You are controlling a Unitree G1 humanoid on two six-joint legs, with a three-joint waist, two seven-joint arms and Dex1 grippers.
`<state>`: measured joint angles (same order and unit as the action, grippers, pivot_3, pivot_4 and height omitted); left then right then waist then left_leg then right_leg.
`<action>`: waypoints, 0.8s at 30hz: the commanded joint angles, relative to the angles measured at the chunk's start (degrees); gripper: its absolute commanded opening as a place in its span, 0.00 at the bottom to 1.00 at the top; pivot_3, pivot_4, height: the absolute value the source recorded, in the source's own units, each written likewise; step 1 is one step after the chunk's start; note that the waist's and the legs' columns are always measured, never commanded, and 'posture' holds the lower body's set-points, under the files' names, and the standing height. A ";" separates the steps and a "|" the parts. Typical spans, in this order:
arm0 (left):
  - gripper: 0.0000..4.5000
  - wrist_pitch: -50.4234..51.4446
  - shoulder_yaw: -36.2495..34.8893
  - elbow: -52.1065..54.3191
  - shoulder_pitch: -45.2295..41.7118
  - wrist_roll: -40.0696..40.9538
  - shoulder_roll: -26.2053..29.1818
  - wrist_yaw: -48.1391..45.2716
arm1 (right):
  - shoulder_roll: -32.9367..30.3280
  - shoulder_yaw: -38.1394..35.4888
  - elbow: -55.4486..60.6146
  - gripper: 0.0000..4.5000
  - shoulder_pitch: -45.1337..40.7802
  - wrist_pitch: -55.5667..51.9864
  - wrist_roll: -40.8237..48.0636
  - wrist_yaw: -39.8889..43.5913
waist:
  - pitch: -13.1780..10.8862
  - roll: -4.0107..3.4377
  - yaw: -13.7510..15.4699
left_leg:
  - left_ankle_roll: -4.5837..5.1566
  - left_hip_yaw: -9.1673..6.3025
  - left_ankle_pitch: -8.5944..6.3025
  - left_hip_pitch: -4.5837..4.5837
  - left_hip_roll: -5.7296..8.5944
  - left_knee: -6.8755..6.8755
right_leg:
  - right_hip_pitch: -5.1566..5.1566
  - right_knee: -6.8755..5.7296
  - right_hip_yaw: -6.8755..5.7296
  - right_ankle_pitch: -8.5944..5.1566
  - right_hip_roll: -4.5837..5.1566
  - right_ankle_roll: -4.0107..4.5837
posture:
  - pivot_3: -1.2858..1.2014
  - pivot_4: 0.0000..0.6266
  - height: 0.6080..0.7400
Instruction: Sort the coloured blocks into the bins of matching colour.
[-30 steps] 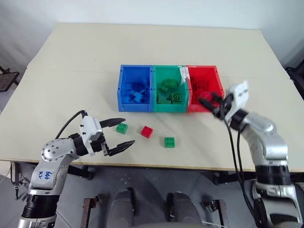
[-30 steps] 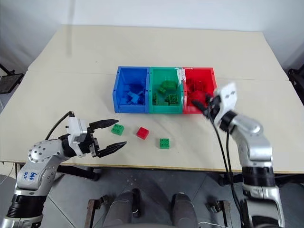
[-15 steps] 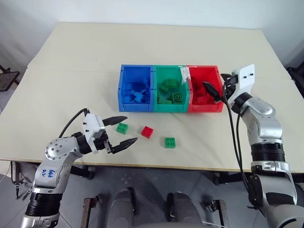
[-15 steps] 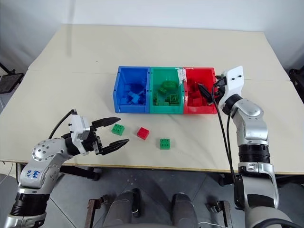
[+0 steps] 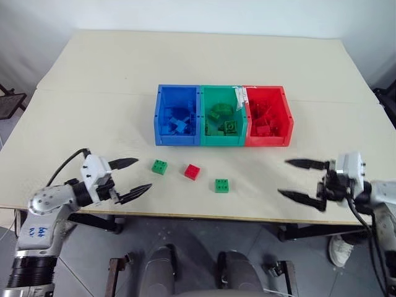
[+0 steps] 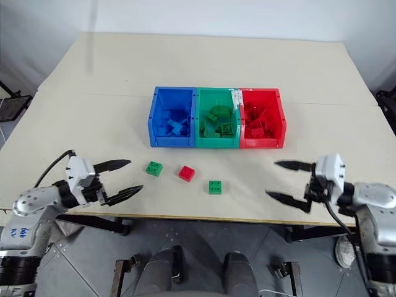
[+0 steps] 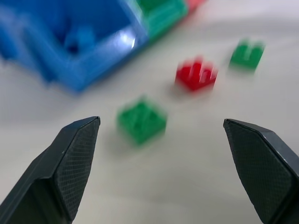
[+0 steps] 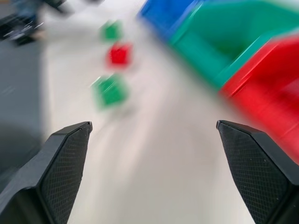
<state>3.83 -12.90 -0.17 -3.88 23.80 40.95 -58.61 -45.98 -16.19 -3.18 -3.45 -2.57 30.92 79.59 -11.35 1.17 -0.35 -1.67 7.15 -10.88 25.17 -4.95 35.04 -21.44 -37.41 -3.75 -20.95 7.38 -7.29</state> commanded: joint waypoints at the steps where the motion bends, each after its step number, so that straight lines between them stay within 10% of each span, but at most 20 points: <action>1: 1.00 -3.05 -1.03 -0.56 -0.50 0.33 1.01 -2.66 | -1.59 -2.65 -3.28 0.99 -0.20 3.51 0.02 2.14 | 0.00 0.00 -0.02 | 0.00 0.01 0.00 -0.01 0.00 0.00 | 0.00 0.00 0.00 0.01 0.02 0.01 | 0.52 0.24 1.00; 24: 1.00 3.05 3.94 12.68 -0.55 4.47 -2.52 -3.20 | 13.97 30.59 1.96 0.91 -20.77 -10.75 -16.30 -12.32 | 0.00 0.00 -1.16 | -0.10 0.00 0.03 0.06 -0.07 0.00 | -0.05 -0.02 -0.04 0.01 -0.02 0.02 | 0.52 0.24 1.00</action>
<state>6.75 -8.80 10.15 -4.76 27.06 38.70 -62.14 -32.59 13.86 -0.97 -23.32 -14.49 15.41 67.66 -11.36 1.18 -1.51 -1.76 7.16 -10.85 25.24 -5.02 35.04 -21.50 -37.42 -3.79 -20.94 7.36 -7.26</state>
